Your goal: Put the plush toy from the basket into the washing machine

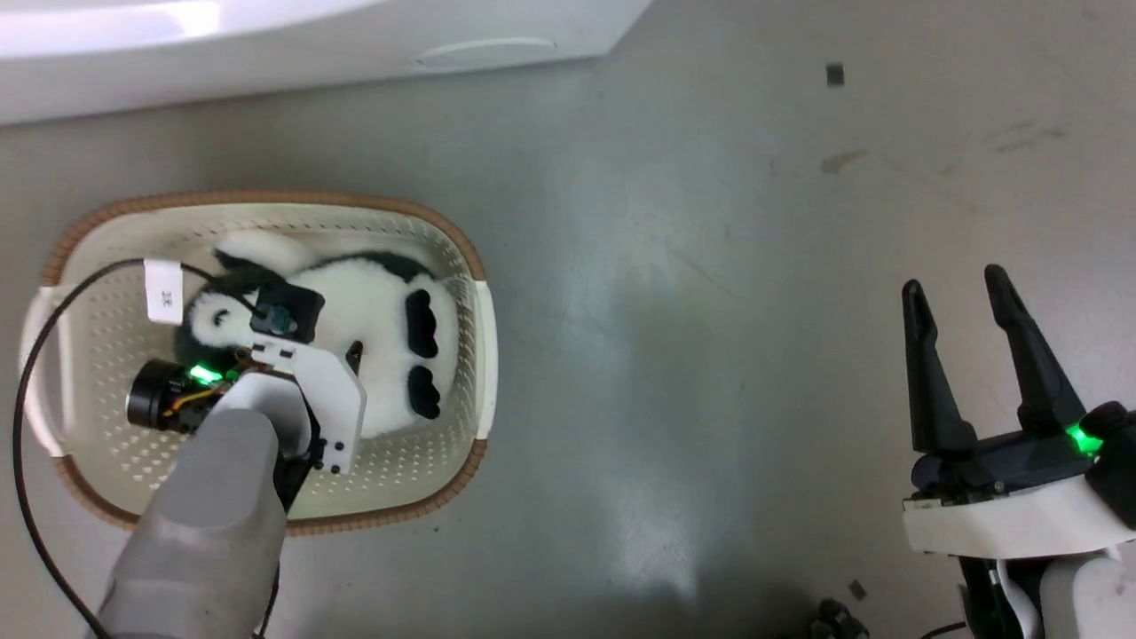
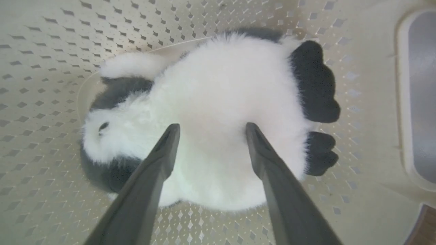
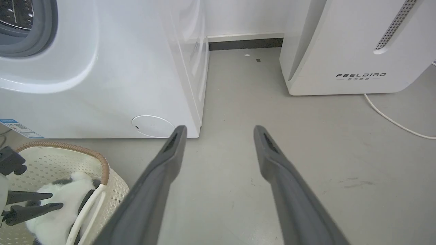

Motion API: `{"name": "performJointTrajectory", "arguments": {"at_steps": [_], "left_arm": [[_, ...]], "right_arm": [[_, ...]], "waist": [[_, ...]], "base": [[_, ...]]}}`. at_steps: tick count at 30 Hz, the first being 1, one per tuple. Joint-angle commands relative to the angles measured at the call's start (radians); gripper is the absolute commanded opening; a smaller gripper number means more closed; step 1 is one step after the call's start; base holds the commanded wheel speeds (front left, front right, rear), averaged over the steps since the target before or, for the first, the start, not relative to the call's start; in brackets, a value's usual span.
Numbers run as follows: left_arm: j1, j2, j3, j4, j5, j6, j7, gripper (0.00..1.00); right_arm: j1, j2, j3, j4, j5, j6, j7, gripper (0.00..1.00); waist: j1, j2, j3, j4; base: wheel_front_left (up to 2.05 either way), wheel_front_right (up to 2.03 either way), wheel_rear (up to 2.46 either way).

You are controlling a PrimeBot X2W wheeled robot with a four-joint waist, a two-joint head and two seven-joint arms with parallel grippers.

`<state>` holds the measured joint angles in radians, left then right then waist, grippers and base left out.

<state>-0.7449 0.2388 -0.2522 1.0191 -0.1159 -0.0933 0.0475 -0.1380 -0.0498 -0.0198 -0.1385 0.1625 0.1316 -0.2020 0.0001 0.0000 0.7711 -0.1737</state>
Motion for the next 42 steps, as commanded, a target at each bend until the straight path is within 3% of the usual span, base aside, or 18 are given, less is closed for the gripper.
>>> {"name": "performJointTrajectory", "arguments": {"at_steps": [1, 16, 17, 18, 24, 29, 42], "left_arm": [[-0.036, 0.012, -0.013, 0.029, -0.004, -0.008, 0.009, 1.00], [-0.195, 0.077, -0.133, 0.185, -0.022, -0.029, 0.086, 1.00], [-0.203, 0.081, -0.139, 0.196, -0.026, -0.030, 0.094, 0.70], [-0.210, 0.082, -0.146, 0.206, -0.031, -0.031, 0.101, 0.00], [-0.238, 0.090, -0.175, 0.268, -0.074, -0.037, 0.090, 0.00], [-0.211, 0.082, -0.173, 0.269, -0.098, -0.037, 0.039, 0.00], [-0.041, -0.002, -0.138, 0.270, -0.180, -0.035, -0.165, 0.00]], "right_arm": [[-0.027, 0.000, 0.003, -0.008, 0.016, -0.001, -0.012, 1.00], [-0.063, 0.000, 0.028, -0.028, 0.077, -0.001, -0.043, 1.00], [-0.065, 0.000, 0.029, -0.029, 0.081, -0.001, -0.045, 1.00], [-0.068, 0.000, 0.030, -0.029, 0.084, -0.001, -0.047, 1.00], [-0.084, 0.000, 0.030, -0.026, 0.093, -0.001, -0.060, 1.00], [-0.085, 0.000, 0.015, -0.016, 0.082, -0.001, -0.060, 1.00], [-0.029, 0.000, -0.022, 0.055, 0.024, -0.001, -0.060, 1.00]], "waist": [[-0.0001, 0.0000, 0.030, -0.015], [-0.0001, 0.0000, 0.177, -0.076], [-0.0001, 0.0000, 0.185, -0.078], [-0.0001, 0.0000, 0.192, -0.081], [-0.0001, 0.0000, 0.212, -0.087], [-0.0001, 0.0000, 0.156, -0.074], [-0.0001, 0.0000, -0.165, -0.017]], "base": [[0.00, 0.00, 0.00], [0.00, 0.00, 0.00], [0.00, 0.00, 0.00], [0.00, 0.00, 0.00], [0.00, 0.00, 0.00], [0.00, 0.00, 0.00], [0.00, 0.00, 0.00]]}}
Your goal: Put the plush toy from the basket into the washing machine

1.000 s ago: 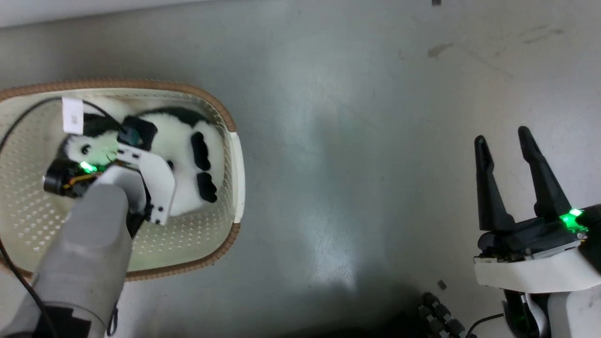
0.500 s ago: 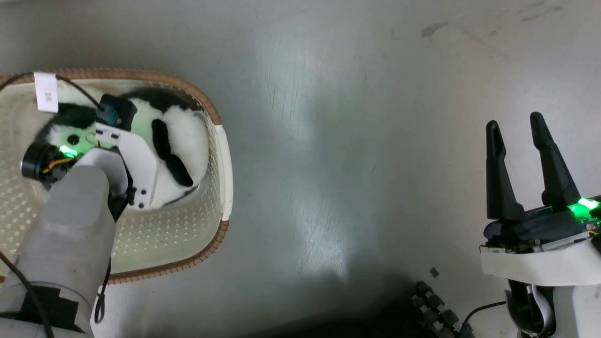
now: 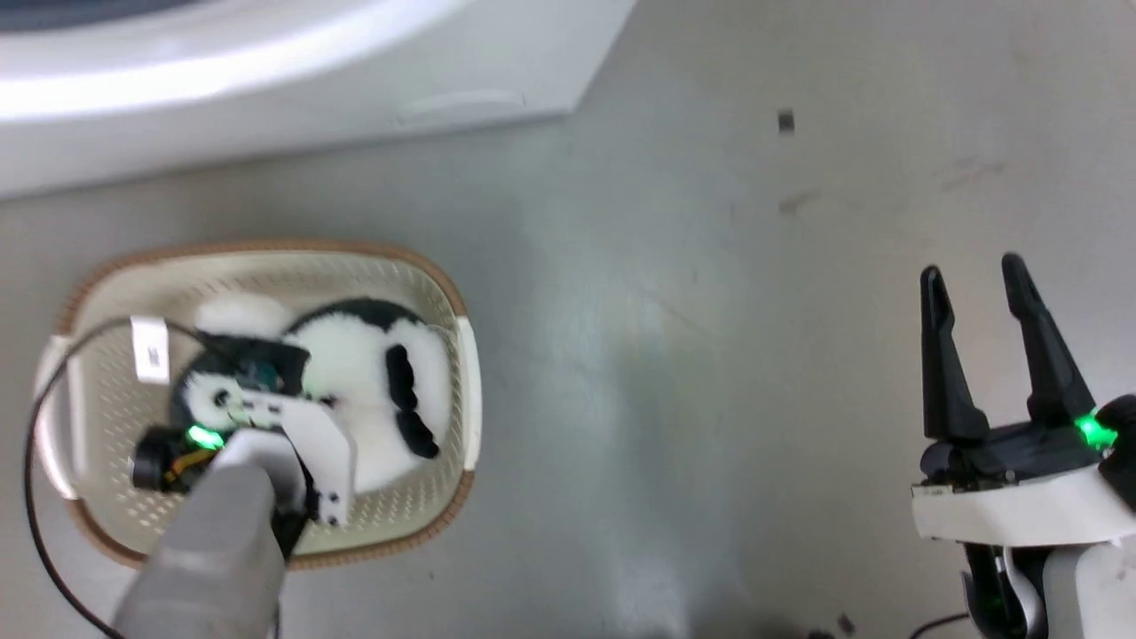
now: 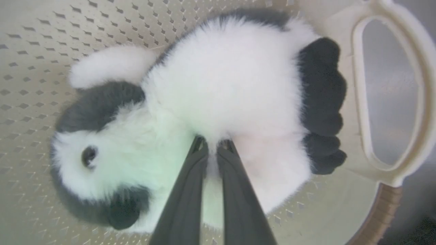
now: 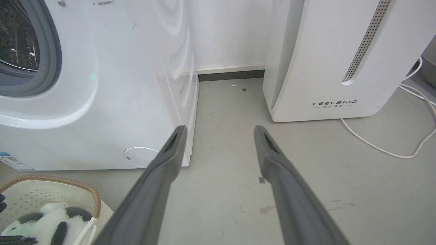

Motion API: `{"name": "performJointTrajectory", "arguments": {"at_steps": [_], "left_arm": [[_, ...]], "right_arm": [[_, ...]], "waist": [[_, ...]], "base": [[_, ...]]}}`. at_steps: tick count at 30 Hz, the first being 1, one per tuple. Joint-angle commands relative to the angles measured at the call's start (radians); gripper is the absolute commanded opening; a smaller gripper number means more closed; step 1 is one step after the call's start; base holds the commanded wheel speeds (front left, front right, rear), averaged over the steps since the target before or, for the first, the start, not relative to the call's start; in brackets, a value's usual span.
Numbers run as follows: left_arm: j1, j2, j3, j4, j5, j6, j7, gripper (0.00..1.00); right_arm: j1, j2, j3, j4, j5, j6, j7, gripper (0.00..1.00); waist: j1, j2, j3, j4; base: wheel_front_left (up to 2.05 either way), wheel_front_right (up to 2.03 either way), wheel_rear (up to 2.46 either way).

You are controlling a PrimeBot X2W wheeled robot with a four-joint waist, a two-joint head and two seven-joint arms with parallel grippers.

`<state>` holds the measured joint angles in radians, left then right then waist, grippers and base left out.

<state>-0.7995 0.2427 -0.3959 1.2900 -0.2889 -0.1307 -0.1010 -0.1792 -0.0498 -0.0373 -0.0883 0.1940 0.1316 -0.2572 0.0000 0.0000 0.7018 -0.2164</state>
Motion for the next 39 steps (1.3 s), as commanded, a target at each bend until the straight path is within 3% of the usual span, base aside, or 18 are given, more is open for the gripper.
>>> {"name": "performJointTrajectory", "arguments": {"at_steps": [1, 7, 14, 27, 33, 39], "left_arm": [[0.029, -0.012, 0.009, -0.001, -0.015, 0.002, -0.034, 0.00], [0.116, -0.042, 0.011, -0.010, -0.037, 0.002, -0.128, 0.00], [0.205, -0.056, 0.025, -0.081, -0.056, 0.007, -0.159, 0.00], [0.450, -0.037, 0.143, -0.623, -0.009, 0.072, -0.161, 0.00], [0.514, -0.031, 0.215, -0.910, 0.051, 0.085, -0.161, 0.00], [0.481, -0.019, 0.291, -1.099, 0.088, 0.079, -0.161, 0.00]], "right_arm": [[0.018, 0.000, -0.007, 0.009, -0.012, -0.001, -0.005, 1.00], [0.062, 0.000, -0.015, 0.023, -0.036, -0.001, -0.005, 1.00], [0.109, 0.000, -0.028, 0.029, -0.056, -0.001, -0.005, 1.00], [0.169, 0.000, -0.027, 0.027, -0.062, -0.001, -0.005, 1.00], [0.174, 0.000, -0.022, 0.011, -0.061, -0.001, -0.005, 1.00], [0.156, 0.000, -0.012, -0.001, -0.056, -0.001, -0.005, 1.00]], "waist": [[0.0000, 0.0000, -0.119, 0.030], [0.0000, 0.0000, -0.244, 0.064], [0.0000, 0.0000, -0.346, 0.109], [0.0000, 0.0000, -0.472, 0.151], [0.0000, 0.0000, -0.461, 0.145], [0.0000, 0.0000, -0.405, 0.118]], "base": [[0.00, 0.00, 0.00], [0.00, 0.00, 0.00], [0.00, 0.00, 0.00], [0.00, 0.00, 0.00], [0.00, 0.00, 0.00], [0.00, 0.00, 0.00]]}}
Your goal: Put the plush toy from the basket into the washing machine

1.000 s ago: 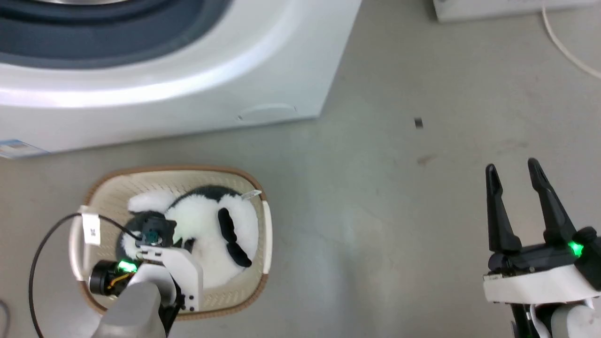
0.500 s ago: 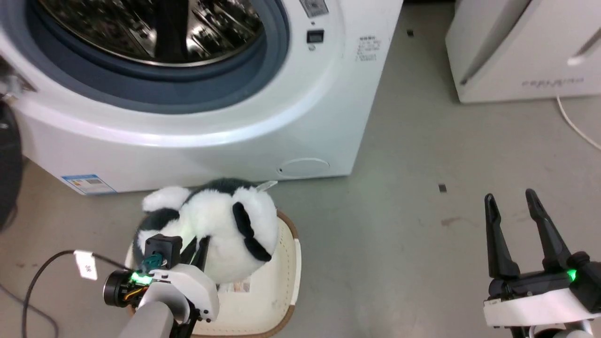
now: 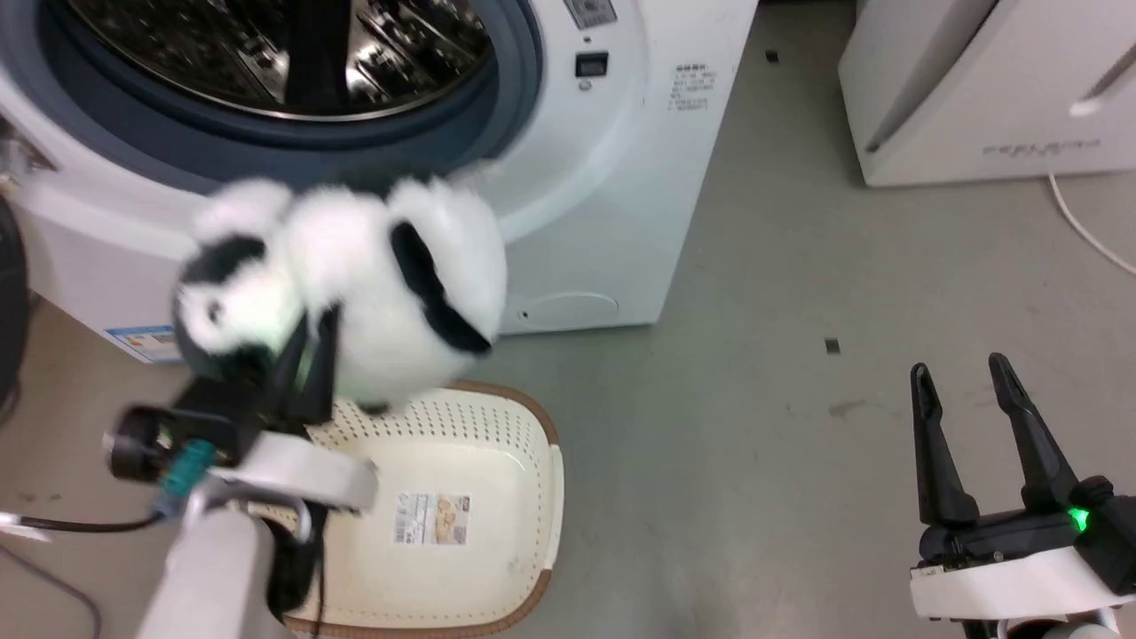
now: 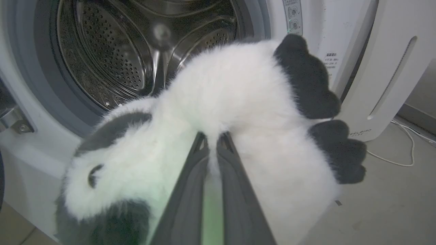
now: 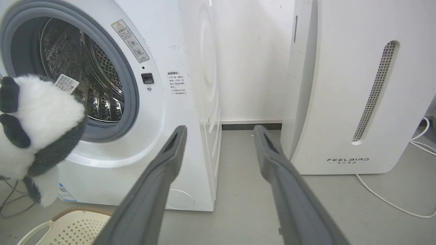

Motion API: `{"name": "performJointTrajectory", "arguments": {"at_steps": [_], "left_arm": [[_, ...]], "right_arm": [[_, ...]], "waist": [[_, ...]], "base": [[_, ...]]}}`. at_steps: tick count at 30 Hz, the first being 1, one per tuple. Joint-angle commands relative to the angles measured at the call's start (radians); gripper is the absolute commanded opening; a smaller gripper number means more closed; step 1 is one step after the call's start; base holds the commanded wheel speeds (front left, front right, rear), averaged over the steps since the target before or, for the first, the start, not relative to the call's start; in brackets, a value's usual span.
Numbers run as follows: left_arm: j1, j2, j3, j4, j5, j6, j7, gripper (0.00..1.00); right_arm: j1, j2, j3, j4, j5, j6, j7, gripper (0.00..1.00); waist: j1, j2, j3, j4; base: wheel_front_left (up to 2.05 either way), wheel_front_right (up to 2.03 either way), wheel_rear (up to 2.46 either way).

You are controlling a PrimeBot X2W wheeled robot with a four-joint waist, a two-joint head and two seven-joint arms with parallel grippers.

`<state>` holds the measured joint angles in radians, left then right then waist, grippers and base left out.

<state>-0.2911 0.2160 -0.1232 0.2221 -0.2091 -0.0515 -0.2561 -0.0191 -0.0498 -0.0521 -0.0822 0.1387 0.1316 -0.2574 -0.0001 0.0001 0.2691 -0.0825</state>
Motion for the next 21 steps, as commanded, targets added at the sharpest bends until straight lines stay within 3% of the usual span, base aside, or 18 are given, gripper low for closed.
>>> {"name": "performJointTrajectory", "arguments": {"at_steps": [1, 5, 10, 21], "left_arm": [[-0.040, 0.012, 0.030, -0.053, 0.011, -0.002, -0.006, 0.00], [-0.098, 0.025, 0.066, -0.088, 0.009, -0.011, -0.006, 0.00], [-0.240, 0.084, 0.113, -0.082, 0.012, -0.019, -0.005, 0.00], [-0.692, 0.271, 0.135, 0.085, 0.028, -0.050, 0.114, 0.00]], "right_arm": [[-0.009, 0.000, 0.004, -0.010, 0.002, -0.001, -0.004, 1.00], [-0.025, 0.000, 0.008, -0.022, 0.008, -0.001, -0.004, 1.00], [-0.064, 0.000, 0.020, -0.054, 0.028, -0.001, -0.004, 1.00], [-0.148, 0.000, 0.048, -0.116, 0.098, -0.001, -0.004, 1.00]], "waist": [[0.0001, -0.0001, 0.040, -0.023], [0.0001, -0.0001, 0.083, -0.044], [0.0001, -0.0001, 0.188, -0.091], [0.0001, -0.0001, 0.423, -0.190]], "base": [[0.00, 0.00, 0.00], [0.00, 0.00, 0.00], [0.00, 0.00, 0.00], [0.00, 0.00, 0.00]]}}
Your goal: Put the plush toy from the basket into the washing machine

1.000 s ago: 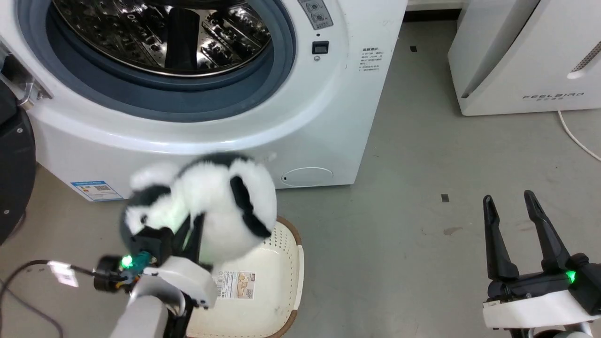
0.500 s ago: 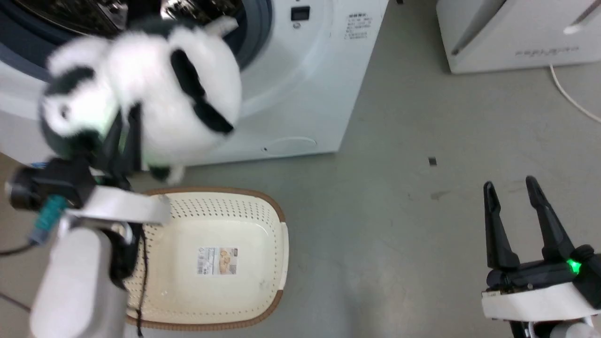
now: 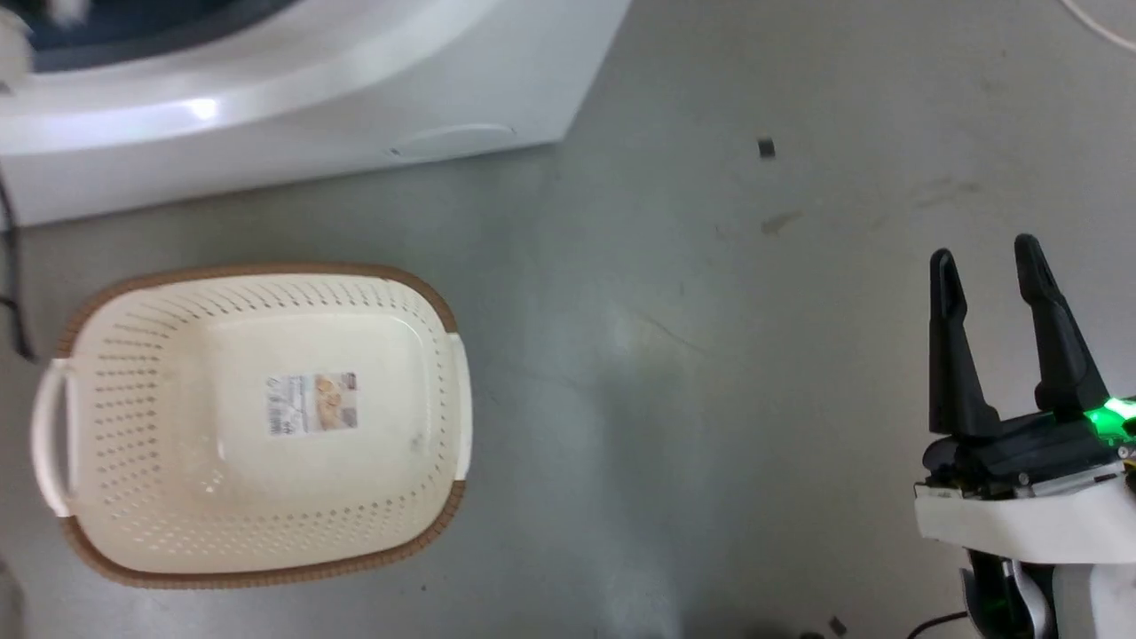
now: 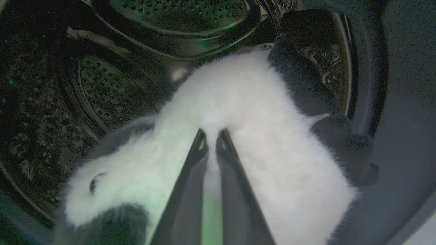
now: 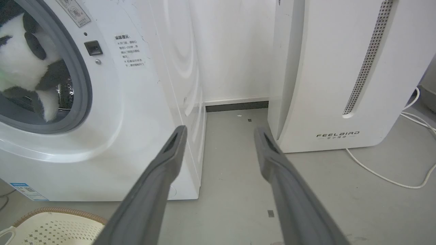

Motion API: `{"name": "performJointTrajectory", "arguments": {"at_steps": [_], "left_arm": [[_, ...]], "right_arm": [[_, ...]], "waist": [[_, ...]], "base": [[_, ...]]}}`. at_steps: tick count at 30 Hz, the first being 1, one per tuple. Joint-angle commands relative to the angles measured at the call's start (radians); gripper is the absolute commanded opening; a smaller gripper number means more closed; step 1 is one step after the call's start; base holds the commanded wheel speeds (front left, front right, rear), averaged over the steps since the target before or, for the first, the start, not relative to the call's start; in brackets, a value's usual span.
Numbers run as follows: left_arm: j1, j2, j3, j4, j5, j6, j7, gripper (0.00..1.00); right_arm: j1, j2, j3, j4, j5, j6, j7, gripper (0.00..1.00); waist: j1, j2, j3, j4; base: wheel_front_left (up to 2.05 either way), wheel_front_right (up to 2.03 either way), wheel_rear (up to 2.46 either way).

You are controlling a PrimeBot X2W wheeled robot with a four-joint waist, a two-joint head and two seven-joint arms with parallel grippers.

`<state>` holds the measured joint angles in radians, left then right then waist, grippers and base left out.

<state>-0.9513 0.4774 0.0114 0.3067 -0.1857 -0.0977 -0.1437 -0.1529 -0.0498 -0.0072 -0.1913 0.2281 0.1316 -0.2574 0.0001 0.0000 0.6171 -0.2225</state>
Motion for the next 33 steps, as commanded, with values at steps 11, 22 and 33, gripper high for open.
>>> {"name": "performJointTrajectory", "arguments": {"at_steps": [11, 22, 33], "left_arm": [[-0.502, 0.138, -0.111, 0.274, 0.110, -0.022, 0.085, 0.00], [-0.584, 0.167, -0.216, 0.559, 0.142, -0.030, 0.165, 0.00], [-0.552, 0.113, -0.262, 0.693, 0.117, -0.029, 0.042, 1.00]], "right_arm": [[-0.067, 0.000, 0.034, -0.024, 0.060, -0.001, -0.004, 1.00], [-0.081, 0.000, 0.036, -0.035, 0.075, -0.001, -0.004, 1.00], [-0.096, 0.000, 0.015, -0.029, 0.039, -0.001, -0.004, 1.00]], "waist": [[-0.0001, 0.0000, 0.226, -0.100], [-0.0001, 0.0000, 0.270, -0.111], [-0.0001, 0.0000, 0.201, -0.059]], "base": [[0.00, 0.00, 0.00], [0.00, 0.00, 0.00], [0.00, 0.00, 0.00]]}}
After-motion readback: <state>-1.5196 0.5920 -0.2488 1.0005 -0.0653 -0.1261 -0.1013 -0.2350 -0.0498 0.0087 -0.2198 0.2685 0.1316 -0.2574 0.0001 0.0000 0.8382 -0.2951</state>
